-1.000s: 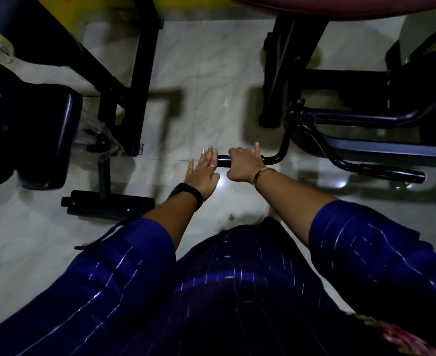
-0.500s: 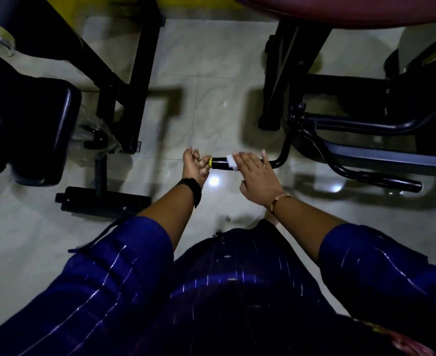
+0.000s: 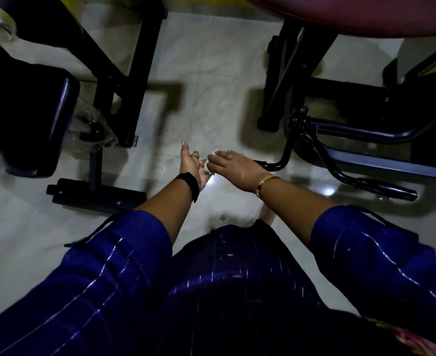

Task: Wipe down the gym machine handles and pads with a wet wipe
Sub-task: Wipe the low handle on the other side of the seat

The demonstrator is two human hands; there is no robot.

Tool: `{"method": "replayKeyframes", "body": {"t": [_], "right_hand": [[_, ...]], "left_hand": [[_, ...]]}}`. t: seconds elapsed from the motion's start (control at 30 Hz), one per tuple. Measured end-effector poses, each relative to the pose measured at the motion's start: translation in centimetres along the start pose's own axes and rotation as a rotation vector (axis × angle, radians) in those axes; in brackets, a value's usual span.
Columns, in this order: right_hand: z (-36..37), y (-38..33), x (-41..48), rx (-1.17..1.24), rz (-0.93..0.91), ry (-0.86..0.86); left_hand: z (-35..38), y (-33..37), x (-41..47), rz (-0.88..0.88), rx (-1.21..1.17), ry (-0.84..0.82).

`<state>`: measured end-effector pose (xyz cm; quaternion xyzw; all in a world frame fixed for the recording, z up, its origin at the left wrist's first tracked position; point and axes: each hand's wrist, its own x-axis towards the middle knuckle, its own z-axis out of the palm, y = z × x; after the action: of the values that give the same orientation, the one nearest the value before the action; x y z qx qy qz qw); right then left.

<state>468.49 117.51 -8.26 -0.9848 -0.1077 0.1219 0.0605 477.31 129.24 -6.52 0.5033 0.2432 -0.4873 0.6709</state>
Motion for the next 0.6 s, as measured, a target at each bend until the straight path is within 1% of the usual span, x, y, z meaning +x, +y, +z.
{"method": "replayKeyframes", "body": {"t": [0.07, 0.13, 0.23, 0.33, 0.4, 0.43, 0.5, 0.6], "right_hand": [[0.2, 0.7, -0.8, -0.064, -0.113, 0.016], [0.3, 1.3, -1.5, -0.109, -0.134, 0.038], [-0.2, 2.0, -1.8, 0.021, 0.007, 0.026], [-0.2, 1.3, -0.8, 0.209, 0.127, -0.062], [-0.6, 0.3, 0.7, 0.240, 0.152, -0.104], [-0.9, -0.3, 1.5, 0.202, 0.123, -0.106], [-1.2, -1.3, 2.6, 0.055, -0.004, -0.089], [0.1, -1.7, 2.1, -0.081, -0.191, 0.021]], "left_hand": [[0.0, 0.2, -0.1, -0.018, 0.007, -0.021], [-0.4, 0.3, 0.0, -0.023, 0.029, -0.020], [-0.7, 0.2, 0.1, -0.025, 0.048, -0.024], [-0.9, 0.2, 0.1, -0.034, 0.030, -0.034], [-1.1, 0.2, 0.1, -0.032, 0.004, -0.037], [-1.3, 0.3, 0.2, -0.030, -0.028, -0.033], [-1.8, 0.2, 0.3, -0.037, -0.093, -0.020], [-3.0, -0.1, 0.4, -0.062, -0.100, -0.005]]}}
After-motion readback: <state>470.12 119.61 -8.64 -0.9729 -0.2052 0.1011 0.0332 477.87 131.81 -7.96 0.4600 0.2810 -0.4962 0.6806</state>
